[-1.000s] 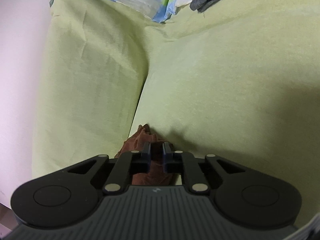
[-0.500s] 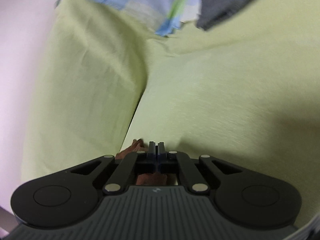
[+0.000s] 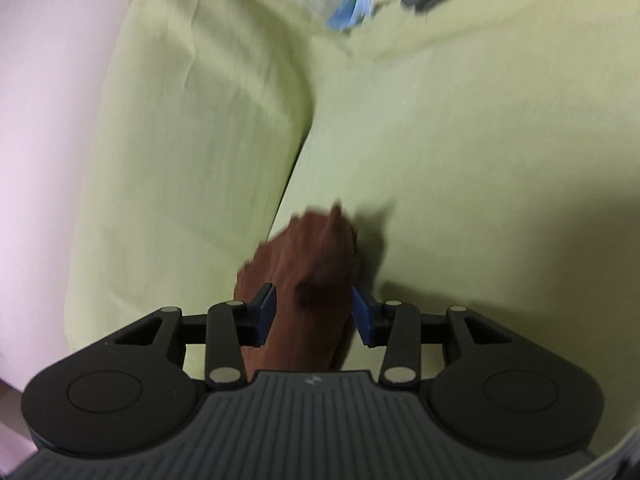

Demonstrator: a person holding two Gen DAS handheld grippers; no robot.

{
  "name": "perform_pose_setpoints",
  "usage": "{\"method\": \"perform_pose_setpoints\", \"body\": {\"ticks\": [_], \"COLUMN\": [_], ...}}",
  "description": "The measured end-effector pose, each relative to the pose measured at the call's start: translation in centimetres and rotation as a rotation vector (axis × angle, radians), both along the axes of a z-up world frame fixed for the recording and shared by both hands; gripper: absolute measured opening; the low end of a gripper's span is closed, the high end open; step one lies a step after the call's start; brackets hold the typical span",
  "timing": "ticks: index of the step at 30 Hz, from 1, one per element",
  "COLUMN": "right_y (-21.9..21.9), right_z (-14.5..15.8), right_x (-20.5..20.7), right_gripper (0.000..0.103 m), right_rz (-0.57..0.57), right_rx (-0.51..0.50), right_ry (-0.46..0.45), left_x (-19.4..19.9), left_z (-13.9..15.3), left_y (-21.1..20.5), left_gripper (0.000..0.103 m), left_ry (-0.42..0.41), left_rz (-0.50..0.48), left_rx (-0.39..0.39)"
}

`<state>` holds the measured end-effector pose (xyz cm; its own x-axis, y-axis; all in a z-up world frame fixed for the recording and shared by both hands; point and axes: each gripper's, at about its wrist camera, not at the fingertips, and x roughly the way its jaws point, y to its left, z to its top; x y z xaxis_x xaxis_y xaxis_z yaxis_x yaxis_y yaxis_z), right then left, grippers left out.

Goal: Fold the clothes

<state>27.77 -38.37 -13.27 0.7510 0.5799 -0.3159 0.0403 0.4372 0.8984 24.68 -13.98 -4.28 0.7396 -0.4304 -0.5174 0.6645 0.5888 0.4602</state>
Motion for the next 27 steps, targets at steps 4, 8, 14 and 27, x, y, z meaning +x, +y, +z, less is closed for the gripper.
{"method": "perform_pose_setpoints", "body": {"ticks": [4, 8, 14, 27], "right_y": [1.6, 2.1, 1.8, -0.4], "right_z": [0.1, 0.0, -0.5, 0.2], "right_x": [0.4, -0.1, -0.5, -0.9], "right_gripper": [0.017, 0.014, 0.013, 0.028], "right_rz": [0.047, 0.071, 0.087, 0.007], "right_rx": [-0.075, -0.132, -0.142, -0.027], "right_ry": [-0.013, -0.021, -0.031, -0.046], "left_x": [4.4, 8.2, 11.8, 12.2], "left_z": [-0.1, 0.1, 0.1, 0.3], "left_y": [-1.7, -3.2, -5.8, -4.4], "left_gripper": [0.009, 0.009, 0.009, 0.01], "left_ry": [0.057, 0.138, 0.321, 0.261], "left_rz": [-0.047, -0.107, -0.227, -0.126], "left_rx": [-0.017, -0.045, -0.06, -0.071]}}
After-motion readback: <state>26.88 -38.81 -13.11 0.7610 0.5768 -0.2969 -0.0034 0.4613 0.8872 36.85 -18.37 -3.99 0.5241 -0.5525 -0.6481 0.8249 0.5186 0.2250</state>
